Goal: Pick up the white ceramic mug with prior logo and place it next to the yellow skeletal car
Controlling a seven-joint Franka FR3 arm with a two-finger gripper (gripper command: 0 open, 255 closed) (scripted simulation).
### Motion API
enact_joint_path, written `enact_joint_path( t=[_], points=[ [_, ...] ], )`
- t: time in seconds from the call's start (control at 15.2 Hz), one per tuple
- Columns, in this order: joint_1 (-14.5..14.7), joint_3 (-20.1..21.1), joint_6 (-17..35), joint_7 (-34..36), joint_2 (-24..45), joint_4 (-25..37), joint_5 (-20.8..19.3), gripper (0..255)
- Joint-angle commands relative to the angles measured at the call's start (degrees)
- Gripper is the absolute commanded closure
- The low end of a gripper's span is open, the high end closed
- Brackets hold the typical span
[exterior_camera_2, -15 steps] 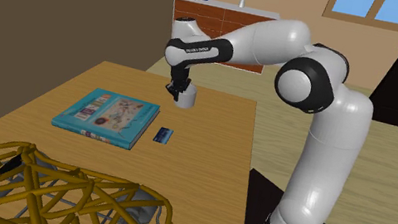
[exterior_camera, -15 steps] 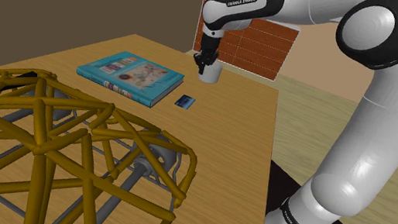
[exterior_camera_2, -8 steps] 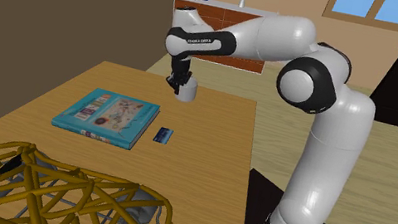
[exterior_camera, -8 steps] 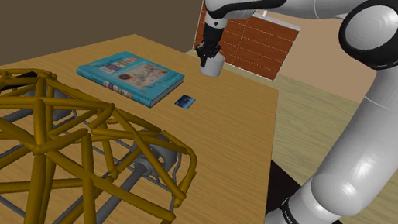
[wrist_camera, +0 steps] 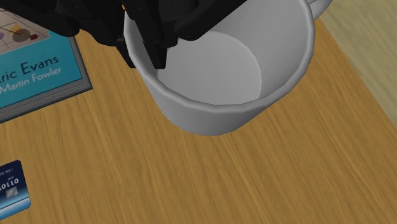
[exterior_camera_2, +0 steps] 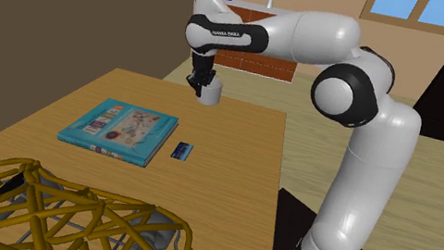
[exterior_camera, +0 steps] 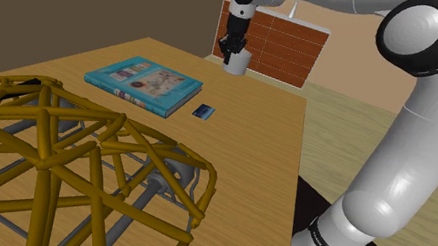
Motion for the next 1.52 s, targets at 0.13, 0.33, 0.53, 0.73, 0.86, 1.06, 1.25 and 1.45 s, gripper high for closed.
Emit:
enact_joint_path(
  t=[0.13, 0.33, 0.53, 0.73, 0.86, 1.06, 1.25, 1.45],
  points=[
    [0.0, 0.0, -3.3, 0.0, 0.3, 3.6, 0.0, 255],
    [0.1, 0.0, -5.7, -0.1, 0.6, 6.3, 0.1, 255],
    [0.1, 0.0, -8.2, -0.2, 1.0, 9.1, 0.1, 255],
    [0.1, 0.0, -10.7, -0.3, 1.5, 12.2, 0.1, 255],
    [0.1, 0.0, -12.4, -0.4, 2.0, 14.4, 0.1, 255],
    [0.1, 0.0, -15.1, -0.5, 2.8, 17.9, 0.1, 255],
    [0.1, 0.0, -17.9, -0.6, 3.9, 21.8, 0.1, 255],
    [0.1, 0.0, -20.9, -0.7, 5.2, 26.2, 0.1, 255]
  ],
)
